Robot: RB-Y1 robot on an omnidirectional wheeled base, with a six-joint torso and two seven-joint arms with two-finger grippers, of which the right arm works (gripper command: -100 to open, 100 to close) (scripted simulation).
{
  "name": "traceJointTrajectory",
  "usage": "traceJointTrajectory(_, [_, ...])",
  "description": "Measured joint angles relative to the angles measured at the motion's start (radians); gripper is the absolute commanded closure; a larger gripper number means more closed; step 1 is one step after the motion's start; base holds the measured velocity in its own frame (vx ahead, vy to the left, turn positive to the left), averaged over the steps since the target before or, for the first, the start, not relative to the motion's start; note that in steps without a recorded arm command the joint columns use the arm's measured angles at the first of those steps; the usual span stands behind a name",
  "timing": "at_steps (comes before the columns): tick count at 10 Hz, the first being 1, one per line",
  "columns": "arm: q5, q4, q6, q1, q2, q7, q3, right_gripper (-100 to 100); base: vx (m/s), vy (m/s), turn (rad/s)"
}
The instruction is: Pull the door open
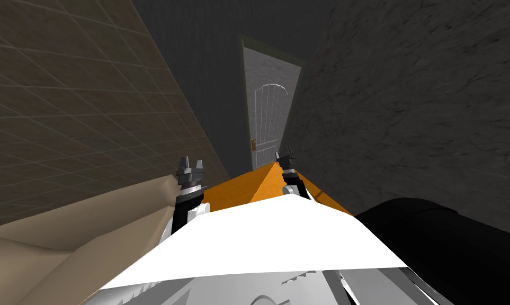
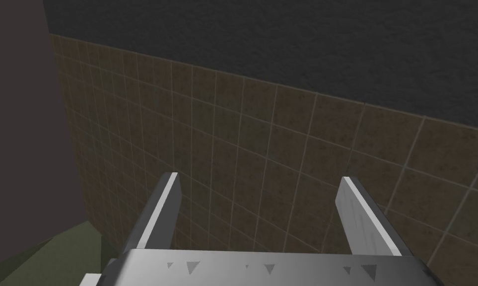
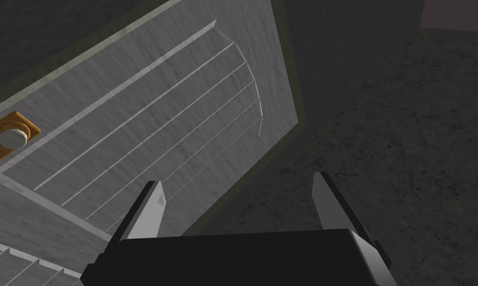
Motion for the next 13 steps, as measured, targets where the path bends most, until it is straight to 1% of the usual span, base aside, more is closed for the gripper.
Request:
traceJointTrajectory(2, [-0.039, 0.039, -0.008, -0.014, -0.026, -0.041, 0.009, -100, 0.101, -0.005, 0.073])
traceJointTrajectory(3, [-0.057, 0.049, -0.006, -0.018, -0.034, -0.059, 0.018, -100, 0.096, -0.015, 0.073])
traceJointTrajectory(6, [-0.115, 0.101, -0.003, -0.045, -0.062, -0.113, 0.038, -100, 0.091, -0.010, 0.080])
traceJointTrajectory(8, [-0.151, 0.131, -0.006, -0.055, -0.078, -0.149, 0.058, -100, 0.106, -0.019, 0.068])
traceJointTrajectory(9, [-0.170, 0.150, -0.010, -0.060, -0.088, -0.168, 0.067, -100, 0.104, -0.017, 0.086])
traceJointTrajectory(13, [-0.252, 0.214, -0.010, -0.087, -0.135, -0.251, 0.090, -100, 0.097, -0.014, 0.083])
